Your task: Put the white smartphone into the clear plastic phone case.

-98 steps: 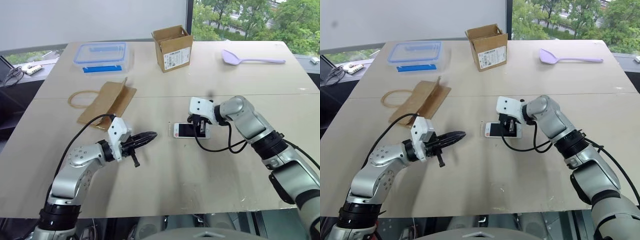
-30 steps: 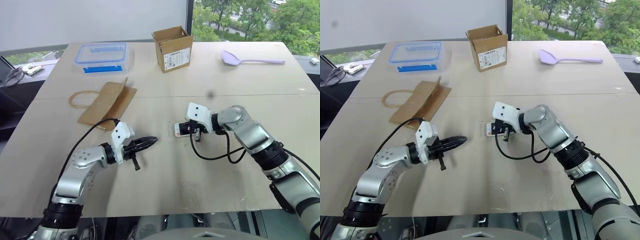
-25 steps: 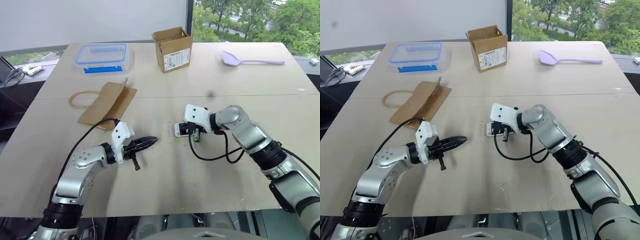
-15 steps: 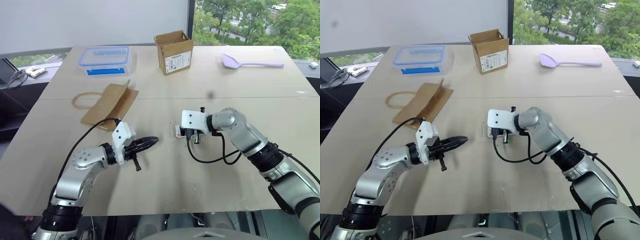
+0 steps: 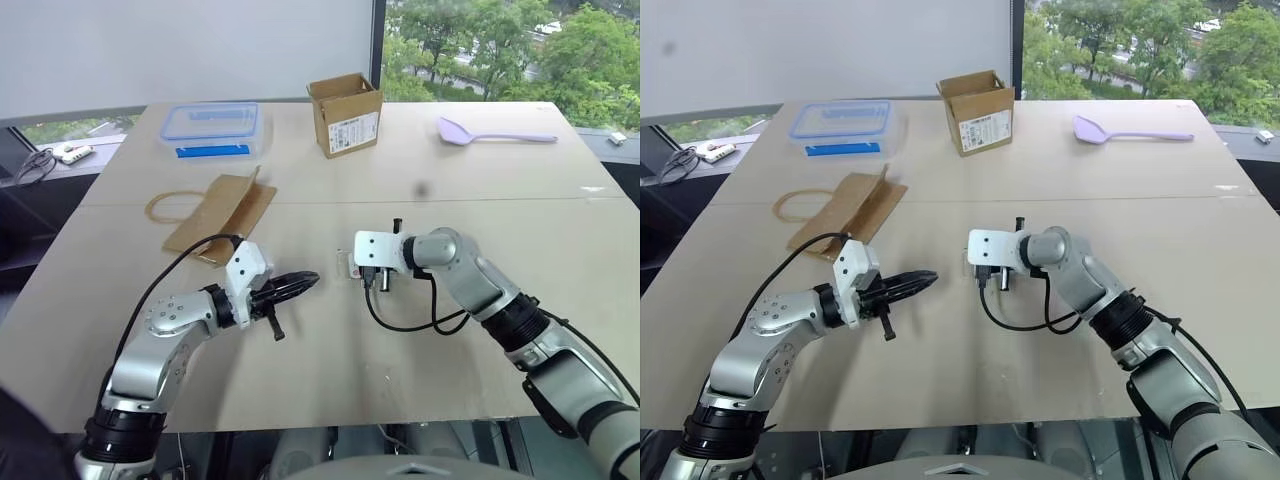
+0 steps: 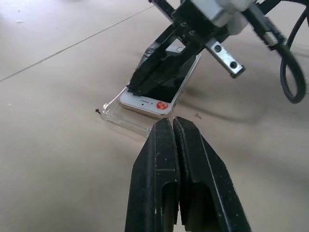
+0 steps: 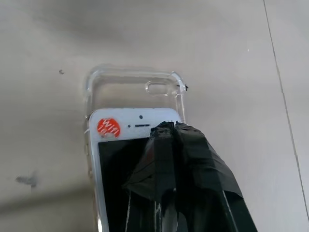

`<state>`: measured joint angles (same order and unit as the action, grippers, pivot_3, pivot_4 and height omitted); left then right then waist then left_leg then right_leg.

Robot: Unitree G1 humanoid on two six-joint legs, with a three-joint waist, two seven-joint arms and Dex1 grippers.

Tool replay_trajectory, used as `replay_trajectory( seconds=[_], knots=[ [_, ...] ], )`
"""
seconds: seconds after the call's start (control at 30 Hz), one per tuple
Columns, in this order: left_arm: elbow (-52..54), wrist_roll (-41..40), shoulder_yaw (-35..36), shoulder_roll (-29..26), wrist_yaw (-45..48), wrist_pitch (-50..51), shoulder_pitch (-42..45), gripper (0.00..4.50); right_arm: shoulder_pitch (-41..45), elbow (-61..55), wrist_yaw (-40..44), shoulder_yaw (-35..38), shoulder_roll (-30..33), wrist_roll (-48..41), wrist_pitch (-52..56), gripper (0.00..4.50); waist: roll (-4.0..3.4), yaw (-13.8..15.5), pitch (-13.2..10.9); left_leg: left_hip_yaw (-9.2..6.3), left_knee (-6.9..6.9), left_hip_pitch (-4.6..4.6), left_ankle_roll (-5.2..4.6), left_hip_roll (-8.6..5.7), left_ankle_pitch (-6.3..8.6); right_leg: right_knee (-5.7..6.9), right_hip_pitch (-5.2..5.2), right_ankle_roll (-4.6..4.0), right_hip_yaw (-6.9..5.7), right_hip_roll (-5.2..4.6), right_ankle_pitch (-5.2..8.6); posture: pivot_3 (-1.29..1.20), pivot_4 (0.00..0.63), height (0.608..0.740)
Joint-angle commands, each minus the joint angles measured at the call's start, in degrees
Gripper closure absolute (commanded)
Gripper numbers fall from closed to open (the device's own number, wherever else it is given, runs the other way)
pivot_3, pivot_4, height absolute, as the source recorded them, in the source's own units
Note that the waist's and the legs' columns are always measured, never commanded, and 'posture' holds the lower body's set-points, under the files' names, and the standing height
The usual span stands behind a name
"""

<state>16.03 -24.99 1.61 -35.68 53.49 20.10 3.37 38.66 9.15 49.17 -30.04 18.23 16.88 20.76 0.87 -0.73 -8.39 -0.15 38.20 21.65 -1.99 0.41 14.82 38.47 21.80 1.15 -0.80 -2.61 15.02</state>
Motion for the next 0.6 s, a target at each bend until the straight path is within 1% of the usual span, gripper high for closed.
replay_trajectory(
  seconds=[0.03, 0.1, 0.2, 0.23, 0.27, 0.37, 0.47, 0.6],
  knots=[
    [2.68, -1.28, 0.78, -0.53, 0.1, 0.28, 0.56, 4.45, -4.17, 0.47, 1.76, 2.31, -0.71, -4.38, 5.19, 4.5, -0.03, 0.07, -0.02, 0.0, 0.0, 0.01, 0.0, 0.0, 0.0, -0.02, 0.0, 0.0, 0.0, -0.02, 0.0, 0.0, 0.15, 0.74],
    [2.81, -1.34, 1.05, -0.63, 0.27, 0.36, 0.25, 4.45, -5.15, -5.48, 3.12, 6.41, -1.51, -9.36, 6.3, 4.5, -0.08, 0.09, -0.07, -0.02, -0.01, 0.08, 0.0, 0.0, 0.0, -0.08, 0.03, -0.01, -0.02, -0.03, -0.01, 0.0, 0.15, 0.74],
    [2.5, -1.4, 1.4, -0.83, 0.8, 0.05, -0.3, 4.45, -5.59, -12.25, 1.97, 12.13, -2.92, -14.86, 9.89, 4.5, -0.14, -0.01, -0.15, -0.04, -0.18, 0.43, 0.0, 0.0, 0.0, -0.36, 0.28, 0.0, -0.03, -0.05, -0.04, 0.0, 0.15, 0.74],
    [2.34, -1.4, 1.43, -0.87, 0.95, -0.08, -0.36, 4.45, -5.57, -13.89, 1.86, 13.21, -2.84, -16.12, 10.94, 4.5, -0.16, -0.14, -0.17, -0.04, -0.18, 0.74, 0.0, 0.0, 0.0, -0.36, 0.57, 0.15, -0.03, -0.06, -0.14, 0.0, 0.15, 0.74],
    [2.11, -1.38, 1.44, -0.88, 1.1, -0.24, -0.35, 4.45, -5.61, -15.67, 1.99, 14.09, -2.52, -17.4, 11.78, 4.5, -0.17, -0.13, -0.18, -0.03, -0.17, 1.24, 0.01, 0.0, -0.01, -0.33, 1.04, 0.2, -0.03, -0.06, -0.19, 0.0, 0.15, 0.74],
    [0.84, -1.08, 1.45, -0.81, 1.65, -1.0, 0.0, 4.45, -5.63, -20.46, 2.65, 15.71, -1.02, -20.79, 15.58, 4.5, -0.19, 0.01, -0.2, -0.03, -0.2, 1.59, 0.02, 0.0, -0.01, -0.31, 1.4, 0.21, -0.06, -0.07, -0.2, 0.0, 0.15, 0.74],
    [-0.39, -0.69, 1.3, -0.55, 2.18, -2.0, 0.19, 4.45, -7.09, -24.8, 5.4, 15.41, 2.69, -24.33, 20.08, 4.5, -0.19, 0.05, -0.2, -0.04, -0.2, 2.12, 0.02, 0.0, -0.01, -0.34, 1.89, 0.21, -0.1, -0.07, -0.2, 0.0, 0.15, 0.74],
    [-1.62, -0.35, 1.07, -0.36, 2.76, -3.44, -0.05, 4.45, -9.79, -29.12, 10.25, 12.91, 10.35, -27.28, 23.8, 4.5, -0.22, 0.16, -0.24, -0.04, -0.2, 2.18, 0.0, -0.01, 0.0, -0.47, 1.88, 0.22, -0.14, -0.1, -0.2, 0.0, 0.15, 0.74]
  ],
)
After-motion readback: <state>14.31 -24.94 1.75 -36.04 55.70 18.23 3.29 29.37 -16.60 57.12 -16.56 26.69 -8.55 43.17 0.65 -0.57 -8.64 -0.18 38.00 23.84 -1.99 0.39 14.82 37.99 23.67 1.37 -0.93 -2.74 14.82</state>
